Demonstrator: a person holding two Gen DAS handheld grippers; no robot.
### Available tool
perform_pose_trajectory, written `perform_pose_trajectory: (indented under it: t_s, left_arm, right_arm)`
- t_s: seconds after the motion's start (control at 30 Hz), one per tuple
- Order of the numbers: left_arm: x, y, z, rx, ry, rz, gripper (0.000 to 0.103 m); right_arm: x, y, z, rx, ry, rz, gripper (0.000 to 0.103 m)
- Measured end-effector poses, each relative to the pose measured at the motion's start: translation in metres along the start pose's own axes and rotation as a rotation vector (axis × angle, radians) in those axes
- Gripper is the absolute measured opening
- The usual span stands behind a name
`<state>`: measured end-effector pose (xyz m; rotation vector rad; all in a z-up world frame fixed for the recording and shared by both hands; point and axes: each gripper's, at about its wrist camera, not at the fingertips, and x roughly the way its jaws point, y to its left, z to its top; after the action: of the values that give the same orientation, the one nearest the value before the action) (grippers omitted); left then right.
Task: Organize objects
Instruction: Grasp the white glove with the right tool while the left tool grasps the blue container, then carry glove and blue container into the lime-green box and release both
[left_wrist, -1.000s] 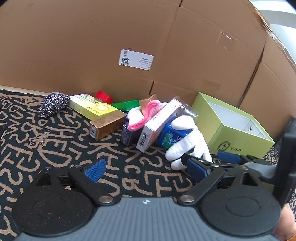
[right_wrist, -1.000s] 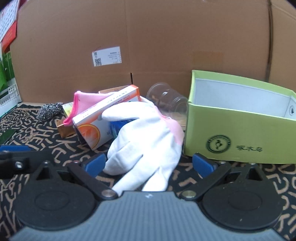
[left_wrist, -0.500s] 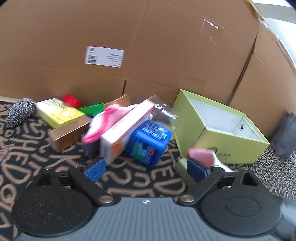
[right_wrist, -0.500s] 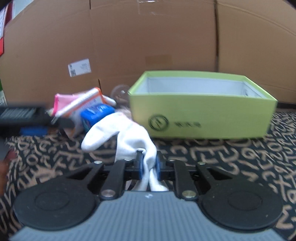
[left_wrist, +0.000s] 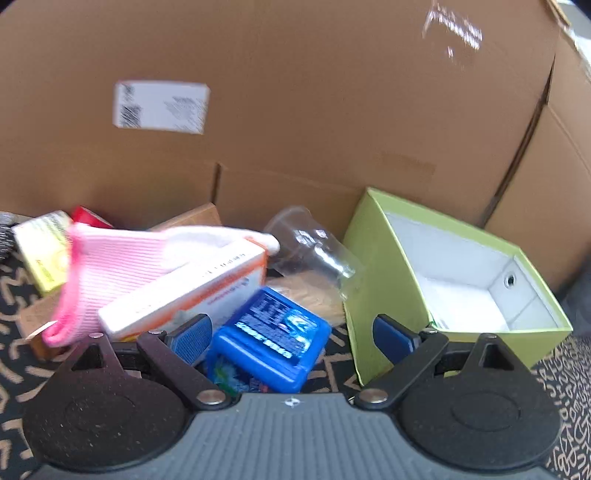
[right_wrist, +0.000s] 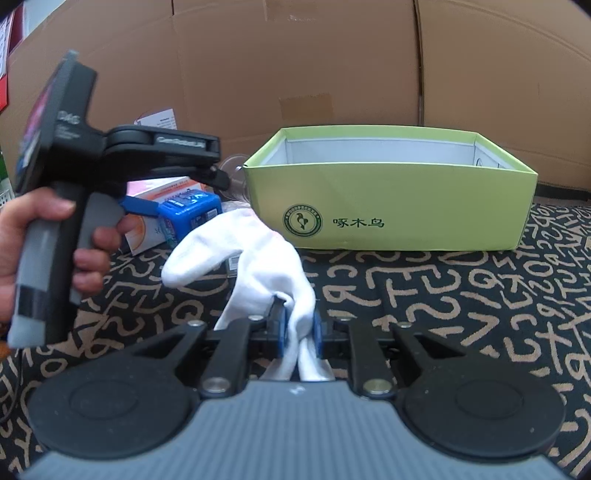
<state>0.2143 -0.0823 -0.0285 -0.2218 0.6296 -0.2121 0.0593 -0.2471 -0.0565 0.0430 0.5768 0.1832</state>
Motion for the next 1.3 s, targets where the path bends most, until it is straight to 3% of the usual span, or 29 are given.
perform_pose_trajectory:
  t_s: [0.07,0.13,0.17,0.33,0.5,0.57,0.63,0.7,0.73,1.07,1.13,1.17,1.2,1.23,1.3]
  left_arm:
    - [0.008,-0.003,-0.004,0.048,0.025,0.006,0.094]
    - [0.012,-0.002,-0.011,0.099,0.042,0.008,0.067]
    - [0.014,0.002,-0.016,0.11,0.061,-0.004,0.063]
    - [-0.005,0.012,-0.029,0.136,0.053,-0.048,0.062]
    - [-0.05,0.018,-0.055,0.159,0.093,-0.063,0.062]
    - [-0.068,0.02,-0.066,0.163,0.105,-0.049,0.062]
    - [-0.083,0.024,-0.074,0.152,0.104,-0.03,0.064]
    - [-0.089,0.026,-0.079,0.133,0.092,-0.013,0.076]
    - [-0.089,0.026,-0.078,0.122,0.084,-0.004,0.077]
    - [-0.085,0.021,-0.068,0.121,0.037,-0.005,0.076]
    - [-0.082,0.02,-0.067,0.12,0.048,-0.003,0.076]
    - [-0.082,0.021,-0.067,0.121,0.052,-0.013,0.074]
    - [-0.081,0.021,-0.067,0.124,0.055,-0.025,0.062]
    - [-0.081,0.022,-0.068,0.13,0.059,-0.042,0.062]
    - [-0.082,0.021,-0.069,0.144,0.058,-0.046,0.062]
  right_arm:
    - [0.0,0.0,0.0,0.001,0.002,0.001,0.015]
    - [-0.001,0.0,-0.001,0.001,0.002,0.001,0.015]
    - [-0.001,0.0,-0.001,0.001,0.004,0.0,0.015]
    - [-0.001,0.0,-0.001,-0.01,0.016,0.005,0.015]
    - [-0.005,0.003,-0.001,-0.04,0.033,0.027,0.015]
    - [-0.004,0.006,-0.001,-0.061,0.046,0.027,0.032]
    - [-0.003,0.008,0.001,-0.072,0.049,0.033,0.042]
    - [-0.002,0.01,0.004,-0.064,0.044,0.056,0.048]
    - [-0.002,0.01,0.005,-0.051,0.039,0.07,0.056]
    - [0.018,0.016,0.016,0.008,0.054,0.17,0.063]
    - [0.028,0.016,0.015,0.021,0.072,0.166,0.058]
    - [0.031,0.017,0.014,0.016,0.075,0.168,0.039]
    - [0.032,0.017,0.012,0.022,0.077,0.172,0.029]
    - [0.032,0.016,0.011,0.04,0.081,0.178,0.019]
    - [0.026,0.014,0.01,0.058,0.057,0.173,0.014]
